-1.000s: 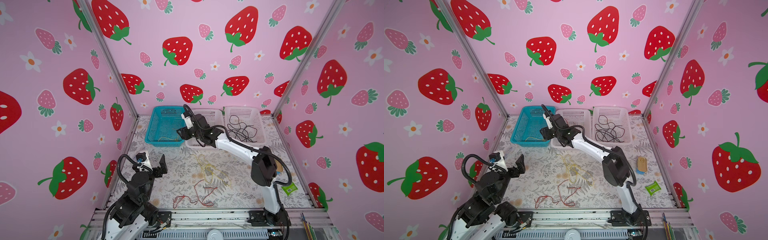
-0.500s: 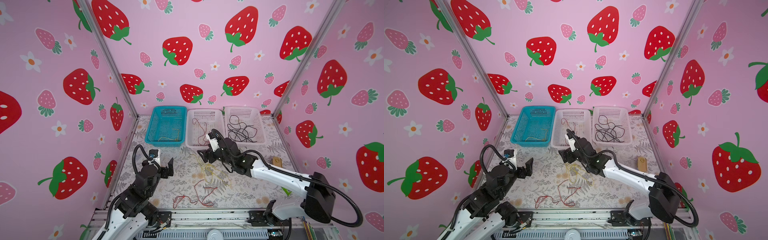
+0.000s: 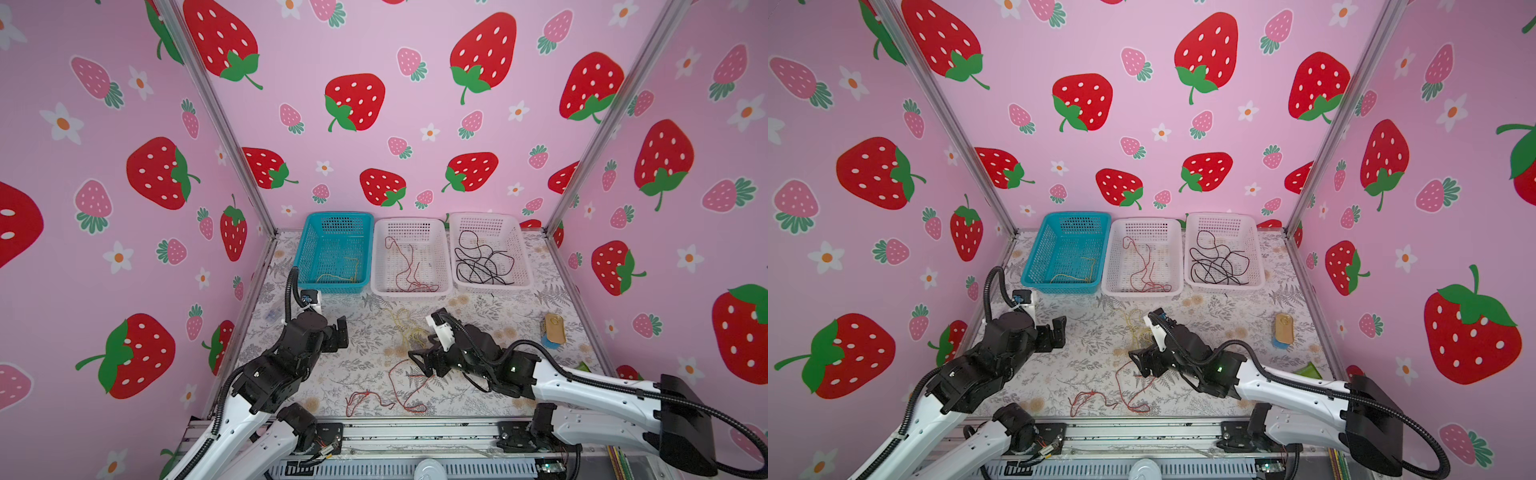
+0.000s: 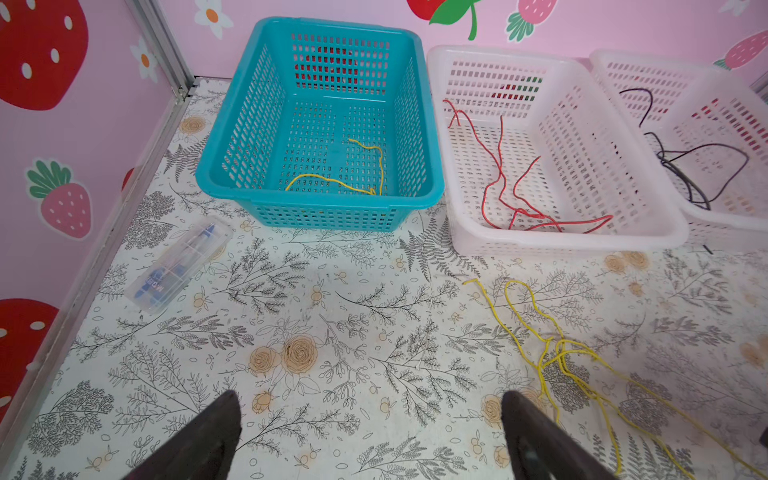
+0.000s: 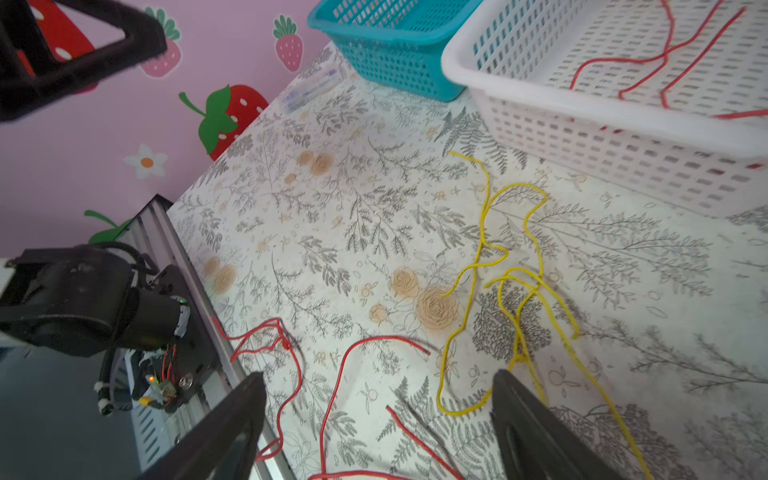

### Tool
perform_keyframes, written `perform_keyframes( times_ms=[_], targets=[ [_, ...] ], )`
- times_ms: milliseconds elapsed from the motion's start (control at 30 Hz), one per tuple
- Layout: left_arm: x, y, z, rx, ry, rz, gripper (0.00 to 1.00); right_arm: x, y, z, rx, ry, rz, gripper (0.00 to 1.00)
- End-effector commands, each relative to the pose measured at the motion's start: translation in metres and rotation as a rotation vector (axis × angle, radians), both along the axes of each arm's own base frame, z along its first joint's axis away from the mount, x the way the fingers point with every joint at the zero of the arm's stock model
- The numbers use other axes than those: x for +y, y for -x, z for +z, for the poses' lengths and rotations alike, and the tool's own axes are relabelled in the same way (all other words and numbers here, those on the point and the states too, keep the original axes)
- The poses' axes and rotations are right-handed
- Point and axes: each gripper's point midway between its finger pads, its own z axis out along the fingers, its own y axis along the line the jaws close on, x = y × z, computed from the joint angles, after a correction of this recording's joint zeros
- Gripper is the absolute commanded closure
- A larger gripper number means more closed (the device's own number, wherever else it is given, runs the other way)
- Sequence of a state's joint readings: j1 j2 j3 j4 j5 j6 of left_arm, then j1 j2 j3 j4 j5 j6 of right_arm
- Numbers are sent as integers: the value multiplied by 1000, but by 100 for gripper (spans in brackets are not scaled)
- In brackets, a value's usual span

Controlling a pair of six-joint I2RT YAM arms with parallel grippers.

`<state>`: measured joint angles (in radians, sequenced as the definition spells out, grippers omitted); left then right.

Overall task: Untangle the cables
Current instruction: 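Move the right gripper back toward the red wire near the robot, then grasp the red wire near the table edge with the right gripper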

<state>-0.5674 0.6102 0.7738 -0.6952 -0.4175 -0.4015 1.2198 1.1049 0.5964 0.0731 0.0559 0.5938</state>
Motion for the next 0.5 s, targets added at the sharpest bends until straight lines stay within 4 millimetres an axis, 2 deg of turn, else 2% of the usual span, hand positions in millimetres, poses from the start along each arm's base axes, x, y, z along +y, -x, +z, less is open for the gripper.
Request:
perform_keyframes(
  times_ms=[0, 133, 167, 333, 467],
  targets=[
    [12, 5, -9, 7, 3, 59, 1, 10, 23, -15, 69, 8, 23, 19],
    [19, 5, -14, 4, -13, 102, 1, 27, 54, -30, 91, 54, 102, 24],
    [20, 4, -14, 0, -16, 107, 1, 33, 69, -33, 94, 71, 140, 26],
    [22, 3, -16, 0, -23, 114, 1, 43, 93, -48, 142, 107, 173, 37],
    [22, 3, -15, -5, -17, 115, 1, 53, 112, -58, 191, 109, 203, 36]
  ],
)
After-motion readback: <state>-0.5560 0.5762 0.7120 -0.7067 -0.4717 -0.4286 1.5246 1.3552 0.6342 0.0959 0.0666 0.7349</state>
